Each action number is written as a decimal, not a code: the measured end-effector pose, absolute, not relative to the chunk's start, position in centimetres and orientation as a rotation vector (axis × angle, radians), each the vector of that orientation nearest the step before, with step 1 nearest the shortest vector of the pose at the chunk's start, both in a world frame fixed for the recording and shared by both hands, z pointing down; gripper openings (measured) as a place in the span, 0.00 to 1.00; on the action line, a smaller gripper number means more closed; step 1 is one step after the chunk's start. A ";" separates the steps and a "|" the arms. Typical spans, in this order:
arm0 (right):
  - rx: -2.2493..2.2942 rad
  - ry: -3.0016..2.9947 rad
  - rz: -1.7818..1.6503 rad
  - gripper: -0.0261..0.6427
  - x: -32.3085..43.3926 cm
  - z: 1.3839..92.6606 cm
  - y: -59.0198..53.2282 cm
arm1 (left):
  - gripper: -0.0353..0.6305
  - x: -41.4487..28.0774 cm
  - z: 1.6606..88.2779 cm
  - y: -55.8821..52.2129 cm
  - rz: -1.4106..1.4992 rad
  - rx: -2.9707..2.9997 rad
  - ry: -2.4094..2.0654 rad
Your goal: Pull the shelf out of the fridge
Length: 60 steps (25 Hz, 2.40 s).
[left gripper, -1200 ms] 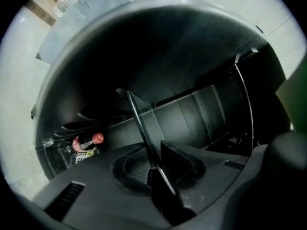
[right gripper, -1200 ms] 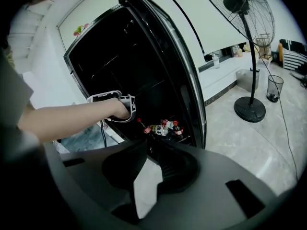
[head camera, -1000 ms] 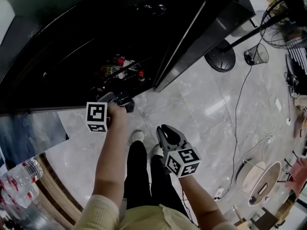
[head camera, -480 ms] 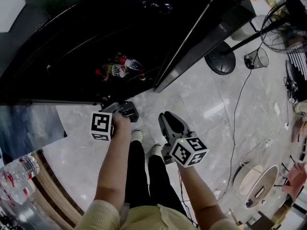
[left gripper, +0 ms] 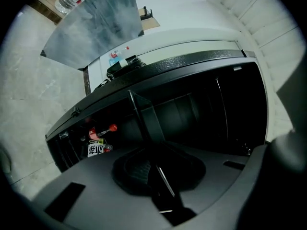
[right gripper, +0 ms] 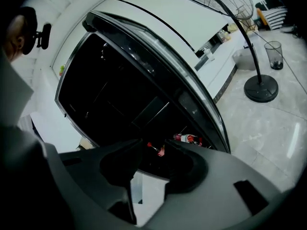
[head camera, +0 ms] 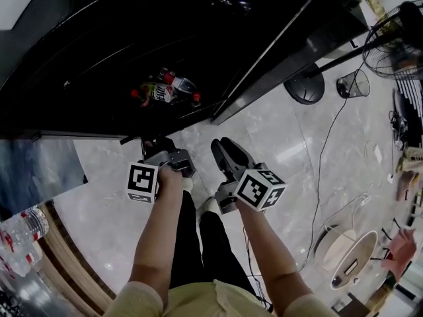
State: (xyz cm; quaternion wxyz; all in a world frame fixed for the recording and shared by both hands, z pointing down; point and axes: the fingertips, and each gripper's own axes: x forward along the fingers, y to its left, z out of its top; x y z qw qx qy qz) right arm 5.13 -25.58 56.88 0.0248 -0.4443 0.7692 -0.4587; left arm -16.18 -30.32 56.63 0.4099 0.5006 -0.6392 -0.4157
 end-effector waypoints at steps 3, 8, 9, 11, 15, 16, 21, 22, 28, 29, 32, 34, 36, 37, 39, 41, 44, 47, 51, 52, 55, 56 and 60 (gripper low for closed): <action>-1.307 2.321 -1.478 0.25 4.6 57.2 -26.8 | 0.14 -16.0 56.8 -30.0 -1.027 1.270 -1.606; -1.256 2.258 -1.503 0.25 3.9 56.8 -28.6 | 0.14 -15.7 56.5 -29.5 -1.019 1.285 -1.592; -1.253 2.247 -1.510 0.25 3.8 56.8 -28.9 | 0.14 -15.6 56.6 -29.3 -1.019 1.283 -1.588; -1.246 2.226 -1.523 0.26 3.5 56.9 -29.3 | 0.14 -15.4 56.7 -29.0 -1.009 1.280 -1.585; -1.177 2.192 -1.566 0.27 2.1 57.1 -29.8 | 0.14 -15.3 56.5 -28.6 -1.007 1.284 -1.572; -1.161 2.180 -1.575 0.28 1.9 57.1 -29.9 | 0.14 -15.2 56.5 -28.5 -1.010 1.288 -1.565; -1.092 2.118 -1.596 0.29 1.1 56.8 -31.3 | 0.14 -15.0 56.5 -27.9 -0.990 1.294 -1.549; -1.089 2.106 -1.605 0.29 1.0 57.0 -31.6 | 0.14 -15.0 56.5 -27.7 -0.987 1.292 -1.549; -1.118 2.084 -1.608 0.29 0.5 57.4 -32.4 | 0.14 -14.7 56.7 -26.8 -0.984 1.318 -1.532; -1.121 2.081 -1.608 0.29 0.3 57.4 -32.4 | 0.14 -14.7 56.6 -26.6 -0.980 1.318 -1.532; -1.134 2.061 -1.615 0.28 0.2 57.6 -32.5 | 0.14 -14.6 56.7 -26.4 -0.973 1.322 -1.525; -1.146 2.047 -1.615 0.27 0.3 57.6 -32.5 | 0.14 -14.6 56.7 -26.2 -0.964 1.310 -1.524; -1.157 2.039 -1.611 0.25 0.5 57.4 -32.4 | 0.14 -14.6 56.5 -25.8 -0.956 1.308 -1.525; -1.160 2.038 -1.608 0.24 0.5 57.2 -32.4 | 0.14 -14.6 56.3 -25.7 -0.959 1.318 -1.523; -1.163 2.041 -1.600 0.21 0.5 57.0 -32.4 | 0.14 -14.5 56.3 -25.6 -0.961 1.328 -1.520; -1.160 2.040 -1.598 0.17 0.5 56.9 -32.4 | 0.14 -14.4 56.6 -25.3 -0.947 1.313 -1.523; -1.141 2.021 -1.592 0.15 0.6 56.9 -32.3 | 0.14 -14.4 56.6 -25.4 -0.944 1.318 -1.522; -1.125 2.020 -1.565 0.14 0.8 56.5 -31.9 | 0.14 -14.4 56.3 -25.1 -0.933 1.345 -1.519; -1.131 2.036 -1.529 0.14 1.1 56.2 -30.9 | 0.14 -14.0 56.1 -24.2 -0.930 1.360 -1.501; -1.135 2.040 -1.520 0.14 1.3 56.1 -30.6 | 0.14 -13.8 56.0 -24.0 -0.927 1.366 -1.499; -1.140 2.055 -1.496 0.14 1.5 55.6 -29.6 | 0.14 -13.7 55.5 -23.1 -0.913 1.392 -1.500; -1.137 2.057 -1.490 0.15 1.6 55.5 -29.3 | 0.14 -13.6 55.3 -22.8 -0.911 1.398 -1.499; -1.126 2.056 -1.464 0.15 1.9 54.6 -28.1 | 0.14 -13.4 54.4 -21.9 -0.914 1.399 -1.485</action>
